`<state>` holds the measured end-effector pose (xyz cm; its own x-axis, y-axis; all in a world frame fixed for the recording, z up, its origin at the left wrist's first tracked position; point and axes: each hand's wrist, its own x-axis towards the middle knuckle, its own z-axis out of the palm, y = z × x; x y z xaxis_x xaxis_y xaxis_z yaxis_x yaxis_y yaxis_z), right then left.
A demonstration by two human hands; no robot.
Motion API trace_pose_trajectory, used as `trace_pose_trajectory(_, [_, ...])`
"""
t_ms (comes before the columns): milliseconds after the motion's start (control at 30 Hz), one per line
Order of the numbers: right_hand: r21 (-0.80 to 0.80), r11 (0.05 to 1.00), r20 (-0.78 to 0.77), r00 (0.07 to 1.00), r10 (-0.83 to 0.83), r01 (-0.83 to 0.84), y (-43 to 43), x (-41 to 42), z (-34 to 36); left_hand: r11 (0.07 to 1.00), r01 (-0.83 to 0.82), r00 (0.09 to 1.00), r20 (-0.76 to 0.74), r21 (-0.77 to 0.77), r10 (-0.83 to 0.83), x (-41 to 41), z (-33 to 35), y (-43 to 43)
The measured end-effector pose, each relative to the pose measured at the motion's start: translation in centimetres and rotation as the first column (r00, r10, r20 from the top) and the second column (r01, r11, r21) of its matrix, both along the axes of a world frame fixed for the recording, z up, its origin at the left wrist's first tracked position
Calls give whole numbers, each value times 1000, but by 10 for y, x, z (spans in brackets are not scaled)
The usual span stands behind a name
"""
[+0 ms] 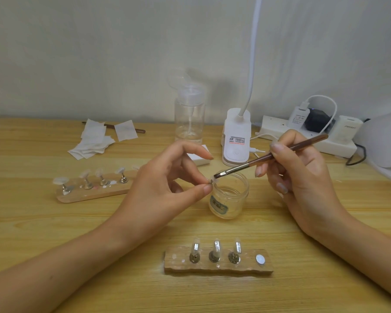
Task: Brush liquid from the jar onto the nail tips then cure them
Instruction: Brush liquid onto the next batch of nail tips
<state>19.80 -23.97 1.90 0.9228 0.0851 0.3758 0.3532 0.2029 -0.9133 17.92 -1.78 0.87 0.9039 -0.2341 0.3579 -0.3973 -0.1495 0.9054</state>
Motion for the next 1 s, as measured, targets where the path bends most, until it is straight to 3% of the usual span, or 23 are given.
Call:
trace_pose_trajectory(200, [-34, 996, -41, 996, -84, 83, -1, 0, -1, 1000, 3, 1000, -2, 6, -3, -1, 0, 0])
trace_pose_trajectory(367, [-17, 1000, 35, 999, 7, -6, 1, -2, 0, 1000, 8, 1000, -9, 5, -8, -1, 0, 0])
trace_pose_trajectory(567, [-42, 996, -9, 997, -81, 81, 0, -2, 1, 1000, 17, 1000, -19, 10, -17, -1, 1, 0])
trace_pose_trajectory(767, [-36, 999, 56, 998, 9, -7, 1, -4, 0, 1000, 28, 999, -22, 10, -28, 0, 1, 0])
trace_pose_trajectory(1000, [-12, 997, 34, 997, -75, 76, -1, -2, 0, 999, 33, 999, -23, 9, -33, -1, 1, 0])
